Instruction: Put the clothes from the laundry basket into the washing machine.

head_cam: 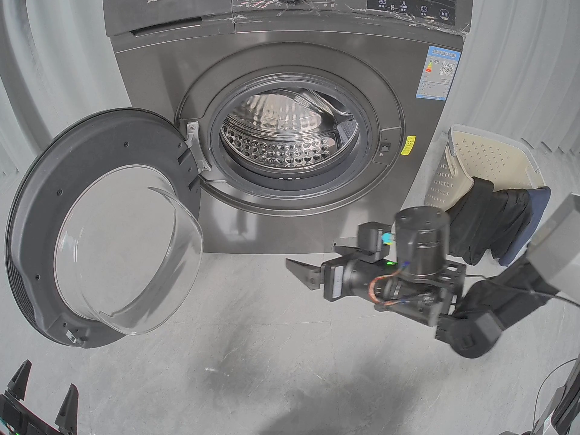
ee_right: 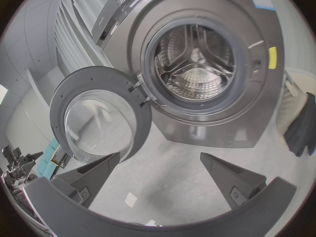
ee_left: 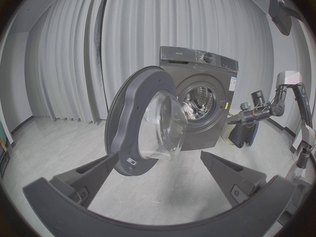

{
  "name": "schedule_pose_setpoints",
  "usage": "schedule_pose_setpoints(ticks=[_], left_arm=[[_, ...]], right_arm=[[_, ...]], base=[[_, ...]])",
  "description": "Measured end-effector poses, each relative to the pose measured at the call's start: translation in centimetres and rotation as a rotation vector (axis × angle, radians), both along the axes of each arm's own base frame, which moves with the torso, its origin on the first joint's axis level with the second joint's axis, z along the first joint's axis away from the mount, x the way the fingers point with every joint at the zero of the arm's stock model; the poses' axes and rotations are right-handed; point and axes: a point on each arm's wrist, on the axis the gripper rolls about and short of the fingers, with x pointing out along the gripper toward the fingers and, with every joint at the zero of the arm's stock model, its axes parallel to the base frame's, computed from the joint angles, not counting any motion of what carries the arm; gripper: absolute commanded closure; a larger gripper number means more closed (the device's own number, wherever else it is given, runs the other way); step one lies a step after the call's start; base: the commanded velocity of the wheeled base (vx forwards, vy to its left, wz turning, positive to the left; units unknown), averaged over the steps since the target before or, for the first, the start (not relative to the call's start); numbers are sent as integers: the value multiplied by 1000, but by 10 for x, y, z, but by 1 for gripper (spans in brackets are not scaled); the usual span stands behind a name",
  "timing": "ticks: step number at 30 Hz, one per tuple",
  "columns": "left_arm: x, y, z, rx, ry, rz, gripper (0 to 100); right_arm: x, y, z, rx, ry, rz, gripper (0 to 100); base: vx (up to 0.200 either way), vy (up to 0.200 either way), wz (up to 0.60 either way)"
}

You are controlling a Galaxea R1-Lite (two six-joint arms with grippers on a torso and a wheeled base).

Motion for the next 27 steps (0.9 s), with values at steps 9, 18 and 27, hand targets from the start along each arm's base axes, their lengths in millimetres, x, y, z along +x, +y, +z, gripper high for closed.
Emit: schedule_pose_setpoints(ticks=[9, 18, 27], left_arm=[[0, 0, 0, 1, 0, 1, 0], [0, 0, 0, 1, 0, 2, 0], [0, 0, 0, 2, 0, 2, 0]], right_arm=[[-67, -94, 41, 3, -82, -106, 0], [-142, -192, 49, 4, -211, -339, 0], [-218, -231, 26, -33, -226, -461, 0]], base=[[0, -133, 0], [0, -200, 0], [0, -200, 0]])
